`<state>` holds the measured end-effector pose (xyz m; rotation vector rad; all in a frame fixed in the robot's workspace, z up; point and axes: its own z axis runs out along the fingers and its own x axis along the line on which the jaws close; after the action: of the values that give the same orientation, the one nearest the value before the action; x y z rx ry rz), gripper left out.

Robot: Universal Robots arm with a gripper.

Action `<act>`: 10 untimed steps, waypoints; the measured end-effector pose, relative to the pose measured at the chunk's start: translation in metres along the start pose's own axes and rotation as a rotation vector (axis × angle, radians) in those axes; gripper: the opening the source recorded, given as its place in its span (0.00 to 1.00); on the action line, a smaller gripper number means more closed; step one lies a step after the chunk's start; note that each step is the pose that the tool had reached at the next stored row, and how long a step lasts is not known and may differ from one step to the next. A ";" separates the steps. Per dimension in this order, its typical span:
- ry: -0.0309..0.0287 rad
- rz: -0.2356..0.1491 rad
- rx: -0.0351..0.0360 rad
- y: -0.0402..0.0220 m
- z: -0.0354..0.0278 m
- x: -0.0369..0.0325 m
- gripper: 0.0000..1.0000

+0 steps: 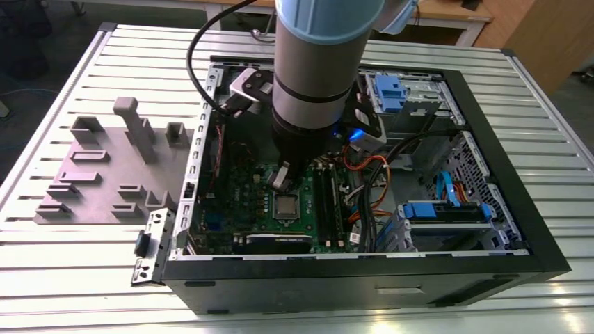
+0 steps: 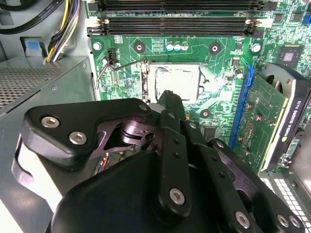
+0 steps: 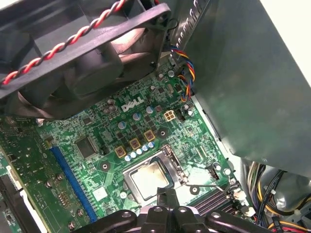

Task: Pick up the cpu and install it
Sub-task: 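Install the first cpu locking lever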

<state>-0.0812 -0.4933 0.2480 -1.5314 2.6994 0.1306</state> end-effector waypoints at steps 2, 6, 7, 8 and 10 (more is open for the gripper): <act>-0.0001 0.000 -0.0002 -0.0035 -0.0001 -0.0022 0.11; -0.0016 0.000 -0.0013 -0.0139 -0.0002 -0.0087 0.11; -0.0019 0.000 -0.0014 -0.0149 -0.0001 -0.0097 0.11; -0.0022 0.000 -0.0016 -0.0151 0.0000 -0.0106 0.11; -0.0025 0.000 -0.0017 -0.0142 0.0002 -0.0124 0.11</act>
<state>-0.0626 -0.4900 0.2479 -1.5306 2.6982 0.1348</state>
